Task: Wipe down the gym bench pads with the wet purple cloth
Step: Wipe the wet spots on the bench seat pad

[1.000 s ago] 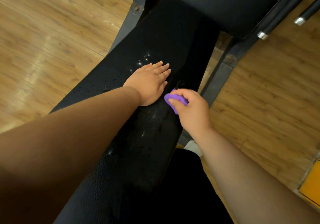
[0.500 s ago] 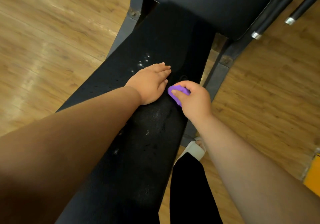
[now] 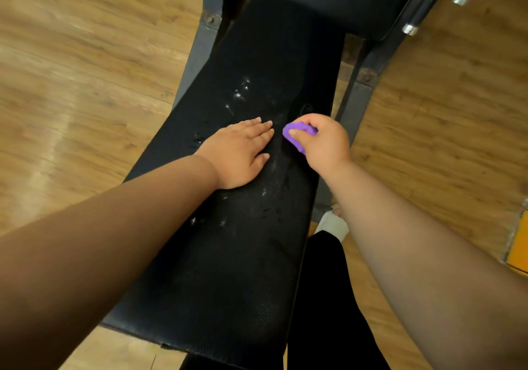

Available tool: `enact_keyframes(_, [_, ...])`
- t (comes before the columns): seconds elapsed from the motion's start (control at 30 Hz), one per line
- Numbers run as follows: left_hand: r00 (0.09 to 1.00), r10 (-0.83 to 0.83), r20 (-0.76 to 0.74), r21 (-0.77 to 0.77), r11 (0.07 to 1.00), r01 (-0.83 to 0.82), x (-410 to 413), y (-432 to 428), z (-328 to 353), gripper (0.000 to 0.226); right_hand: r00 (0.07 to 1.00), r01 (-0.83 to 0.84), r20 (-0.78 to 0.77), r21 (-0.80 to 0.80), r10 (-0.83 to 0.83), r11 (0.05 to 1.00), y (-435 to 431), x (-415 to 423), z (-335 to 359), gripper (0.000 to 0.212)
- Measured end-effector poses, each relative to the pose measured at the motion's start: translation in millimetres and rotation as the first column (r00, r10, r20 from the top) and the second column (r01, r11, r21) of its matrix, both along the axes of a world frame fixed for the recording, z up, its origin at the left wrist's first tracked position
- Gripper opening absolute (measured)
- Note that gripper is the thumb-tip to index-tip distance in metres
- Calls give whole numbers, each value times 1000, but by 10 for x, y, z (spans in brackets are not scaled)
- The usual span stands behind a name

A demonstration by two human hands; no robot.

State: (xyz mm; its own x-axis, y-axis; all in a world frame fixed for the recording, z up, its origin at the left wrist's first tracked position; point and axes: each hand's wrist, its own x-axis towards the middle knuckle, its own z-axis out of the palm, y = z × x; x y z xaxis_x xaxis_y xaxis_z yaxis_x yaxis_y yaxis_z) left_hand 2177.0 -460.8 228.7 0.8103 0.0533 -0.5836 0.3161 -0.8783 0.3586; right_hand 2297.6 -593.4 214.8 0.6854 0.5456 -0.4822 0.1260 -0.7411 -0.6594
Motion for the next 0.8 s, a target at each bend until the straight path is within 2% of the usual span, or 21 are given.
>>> enact_keyframes(0.13, [1000, -20, 12, -23, 1000, 20, -74, 45, 6, 58, 999, -23, 25, 22, 22, 999, -123, -287, 102, 12])
enact_keyframes(0.23, [999, -1, 41, -35, 999, 2, -83, 41, 4, 57, 999, -49, -7, 76, 50, 996, -309, -495, 205, 13])
enact_keyframes(0.3, [999, 15, 41, -45, 999, -13, -83, 44, 11, 56, 999, -46, -20, 53, 48, 998, -260, -433, 191, 12])
enact_keyframes(0.47, [999, 29, 45, -77, 997, -26, -95, 63, 20, 56, 998, 66, -7, -14, -66, 998, 35, -237, 43, 16])
enact_keyframes(0.67, [997, 32, 75, -84, 996, -26, -99, 50, 32, 54, 998, -51, -35, 72, 54, 996, -402, -680, 375, 11])
enact_keyframes(0.8, [995, 48, 85, -81, 996, -41, -103, 46, 9, 53, 998, -54, 16, 62, 53, 997, -249, -550, 289, 11])
